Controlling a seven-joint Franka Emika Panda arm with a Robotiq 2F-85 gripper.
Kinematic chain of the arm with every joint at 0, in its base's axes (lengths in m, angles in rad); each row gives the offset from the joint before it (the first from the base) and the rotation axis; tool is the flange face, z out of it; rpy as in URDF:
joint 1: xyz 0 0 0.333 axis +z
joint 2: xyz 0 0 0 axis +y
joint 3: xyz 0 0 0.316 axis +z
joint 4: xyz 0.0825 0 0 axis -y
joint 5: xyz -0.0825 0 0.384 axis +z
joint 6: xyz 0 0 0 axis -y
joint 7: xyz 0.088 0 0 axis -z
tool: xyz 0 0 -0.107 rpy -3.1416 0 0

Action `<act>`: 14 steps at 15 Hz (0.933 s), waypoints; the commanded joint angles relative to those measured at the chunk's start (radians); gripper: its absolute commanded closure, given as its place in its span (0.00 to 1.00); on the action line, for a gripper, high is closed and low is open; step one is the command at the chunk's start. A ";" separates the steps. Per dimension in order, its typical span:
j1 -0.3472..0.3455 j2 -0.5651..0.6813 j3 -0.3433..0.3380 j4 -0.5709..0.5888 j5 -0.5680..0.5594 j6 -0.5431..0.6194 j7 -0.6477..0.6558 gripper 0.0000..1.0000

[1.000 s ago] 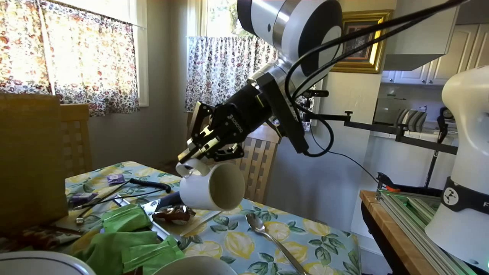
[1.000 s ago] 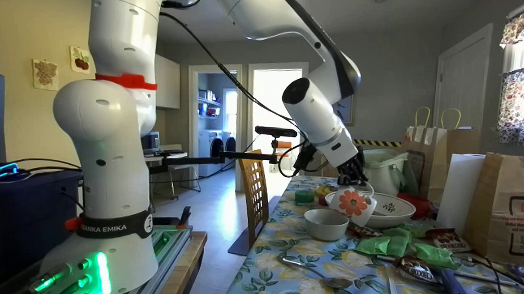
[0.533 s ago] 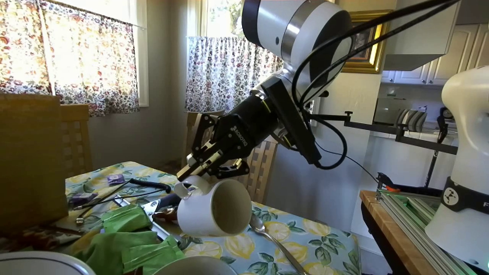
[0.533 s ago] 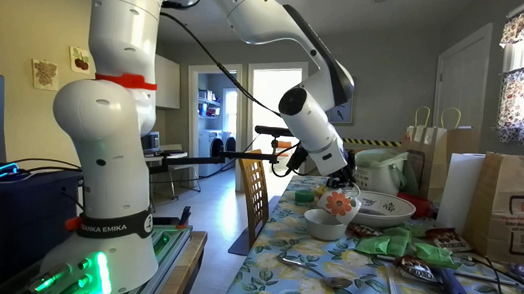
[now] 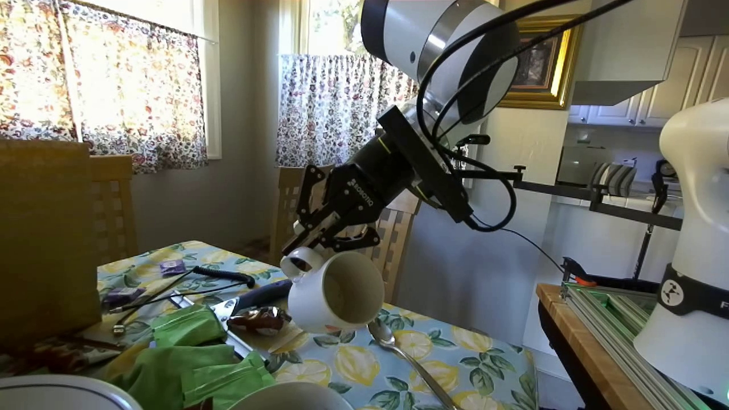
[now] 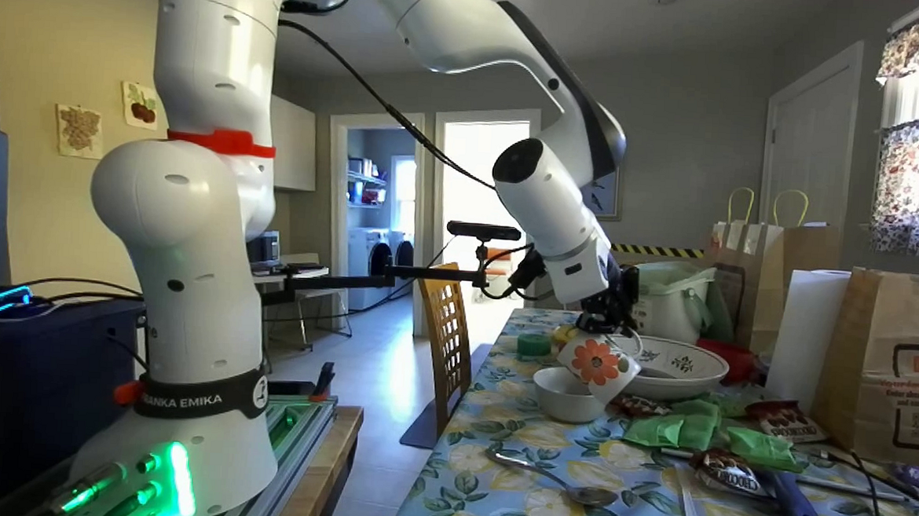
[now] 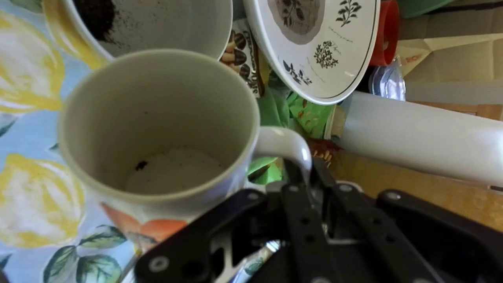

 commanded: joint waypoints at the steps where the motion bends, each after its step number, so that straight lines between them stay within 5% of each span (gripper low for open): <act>1: -0.008 -0.025 0.014 -0.024 -0.167 0.011 0.218 0.97; 8: 0.002 -0.014 -0.014 -0.035 -0.545 -0.065 0.573 0.97; 14: -0.015 -0.016 -0.046 -0.026 -0.739 -0.124 0.756 0.97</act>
